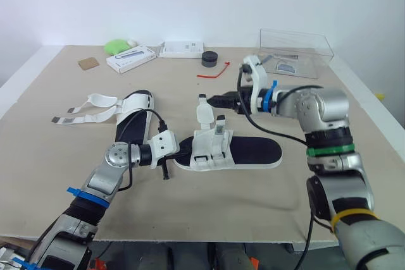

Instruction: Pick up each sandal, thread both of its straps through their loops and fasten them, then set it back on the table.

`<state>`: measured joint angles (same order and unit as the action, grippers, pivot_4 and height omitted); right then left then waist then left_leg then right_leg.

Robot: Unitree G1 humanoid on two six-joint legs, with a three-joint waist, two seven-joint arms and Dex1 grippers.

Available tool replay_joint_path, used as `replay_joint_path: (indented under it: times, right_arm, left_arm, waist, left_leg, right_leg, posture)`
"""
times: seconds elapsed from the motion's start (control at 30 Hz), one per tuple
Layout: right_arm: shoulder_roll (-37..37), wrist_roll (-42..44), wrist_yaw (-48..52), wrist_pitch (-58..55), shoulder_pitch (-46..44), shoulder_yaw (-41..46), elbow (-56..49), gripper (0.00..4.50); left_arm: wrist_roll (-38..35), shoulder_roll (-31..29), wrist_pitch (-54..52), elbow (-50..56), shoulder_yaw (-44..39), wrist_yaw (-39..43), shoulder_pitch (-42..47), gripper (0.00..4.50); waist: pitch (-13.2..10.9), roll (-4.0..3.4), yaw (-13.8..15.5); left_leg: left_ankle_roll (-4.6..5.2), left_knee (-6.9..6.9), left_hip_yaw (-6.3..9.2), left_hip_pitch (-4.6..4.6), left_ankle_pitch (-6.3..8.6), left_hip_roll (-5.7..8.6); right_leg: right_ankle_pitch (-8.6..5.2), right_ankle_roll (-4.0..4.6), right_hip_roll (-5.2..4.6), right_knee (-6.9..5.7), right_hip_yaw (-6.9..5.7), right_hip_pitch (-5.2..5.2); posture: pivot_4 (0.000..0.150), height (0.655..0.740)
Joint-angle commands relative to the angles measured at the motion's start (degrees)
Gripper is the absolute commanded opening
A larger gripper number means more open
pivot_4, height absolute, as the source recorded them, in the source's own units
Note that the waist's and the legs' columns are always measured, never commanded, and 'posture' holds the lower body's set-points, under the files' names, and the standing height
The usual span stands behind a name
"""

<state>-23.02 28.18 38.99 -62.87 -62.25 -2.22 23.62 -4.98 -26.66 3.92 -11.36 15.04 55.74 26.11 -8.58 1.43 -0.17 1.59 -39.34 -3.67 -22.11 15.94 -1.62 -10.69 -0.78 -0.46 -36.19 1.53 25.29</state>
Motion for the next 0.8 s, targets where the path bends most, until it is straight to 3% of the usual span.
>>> replay_joint_path:
  times: [0.03,0.27,0.8]
  right_arm:
    - [1.09,-1.98,1.79,0.93,-2.99,-0.85,7.32,4.45]
    - [3.66,-7.72,4.38,6.66,-6.14,-3.31,20.62,4.45]
    - [12.51,-1.89,5.19,5.23,-18.37,14.19,43.18,4.45]
  left_arm:
    - [2.53,-0.11,-1.18,-2.66,1.42,-0.23,-0.69,0.00]
    - [2.45,-0.43,-1.66,-1.70,1.08,-0.37,-1.08,0.00]
    - [2.53,-1.41,-1.96,-1.00,0.79,-0.85,-1.53,0.00]
  waist:
    - [0.00,0.00,0.04]
    - [-0.01,-0.01,-0.01]
    - [-0.02,-0.03,-1.01]
  left_leg:
    - [0.00,0.00,-0.04,-0.02,0.00,0.03]
    - [0.00,-0.01,-0.12,-0.10,0.00,0.12]
    - [-0.01,0.00,-0.03,-0.13,0.00,0.11]
  right_leg:
    - [0.03,-0.01,-0.03,0.01,0.02,0.01]
    - [0.21,0.04,-0.17,0.06,0.04,0.05]
    - [0.23,0.06,-0.17,0.06,-0.01,0.04]
  posture:
    - [0.150,0.7400]
    - [0.150,0.7400]
    - [0.150,0.7400]
